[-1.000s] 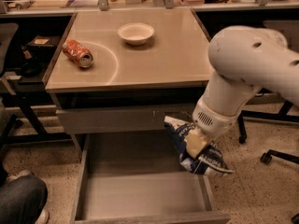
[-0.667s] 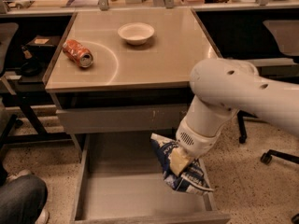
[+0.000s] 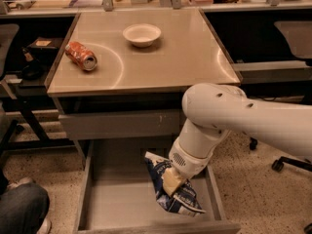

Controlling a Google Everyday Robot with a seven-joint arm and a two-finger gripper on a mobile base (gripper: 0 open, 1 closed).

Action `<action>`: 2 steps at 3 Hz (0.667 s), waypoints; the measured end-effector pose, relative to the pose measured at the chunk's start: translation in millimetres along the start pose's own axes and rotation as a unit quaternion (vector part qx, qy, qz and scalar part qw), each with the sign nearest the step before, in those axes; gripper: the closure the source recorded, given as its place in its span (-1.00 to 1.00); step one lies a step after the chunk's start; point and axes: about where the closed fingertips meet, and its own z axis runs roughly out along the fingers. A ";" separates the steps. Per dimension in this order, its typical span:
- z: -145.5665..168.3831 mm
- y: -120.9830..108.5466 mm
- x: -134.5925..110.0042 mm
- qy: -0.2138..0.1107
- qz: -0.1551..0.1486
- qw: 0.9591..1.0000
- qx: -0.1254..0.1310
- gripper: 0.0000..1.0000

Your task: Place blue chip bag into middle drawer

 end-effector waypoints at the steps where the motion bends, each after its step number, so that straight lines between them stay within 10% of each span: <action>1: 18.8 1.4 -3.6 -0.003 0.003 1.000 -0.023 1.00; 2: 62.2 7.9 -22.1 -0.019 0.022 0.998 -0.059 1.00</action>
Offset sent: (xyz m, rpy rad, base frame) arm 0.0197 0.0803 -0.1077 0.2145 0.0459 -0.1451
